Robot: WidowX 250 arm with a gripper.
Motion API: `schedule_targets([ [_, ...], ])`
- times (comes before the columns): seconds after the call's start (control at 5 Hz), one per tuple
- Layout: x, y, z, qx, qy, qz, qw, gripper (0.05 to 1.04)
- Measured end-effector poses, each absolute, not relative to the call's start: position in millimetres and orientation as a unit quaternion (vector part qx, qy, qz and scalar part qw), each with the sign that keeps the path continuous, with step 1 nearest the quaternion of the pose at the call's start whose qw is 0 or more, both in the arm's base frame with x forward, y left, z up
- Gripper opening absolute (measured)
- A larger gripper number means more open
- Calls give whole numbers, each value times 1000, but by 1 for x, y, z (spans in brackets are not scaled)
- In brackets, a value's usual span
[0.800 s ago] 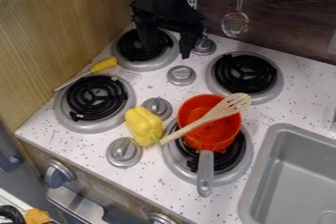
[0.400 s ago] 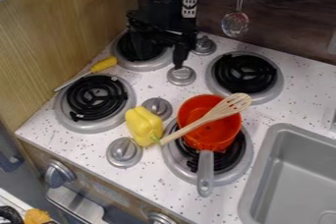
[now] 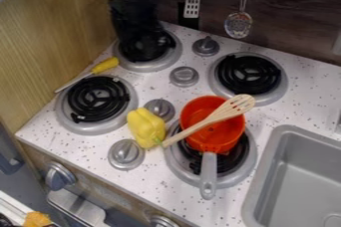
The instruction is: Take the knife and put it on the orange pot
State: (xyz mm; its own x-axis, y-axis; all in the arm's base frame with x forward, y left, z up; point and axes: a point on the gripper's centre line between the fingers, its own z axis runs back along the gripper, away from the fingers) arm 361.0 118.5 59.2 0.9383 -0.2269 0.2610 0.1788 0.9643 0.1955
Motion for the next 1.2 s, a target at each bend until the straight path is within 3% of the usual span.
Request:
schedule_targets([
  [0.2,370,148,43,84,-134,-129,979,1000],
  [0.4,380,170,20,85,-83,-140,983,1000],
  [0.6,390,183,-2,72,-60,-148,984,1000],
  [1.2,385,201,-21,88,-53,-142,985,1000],
])
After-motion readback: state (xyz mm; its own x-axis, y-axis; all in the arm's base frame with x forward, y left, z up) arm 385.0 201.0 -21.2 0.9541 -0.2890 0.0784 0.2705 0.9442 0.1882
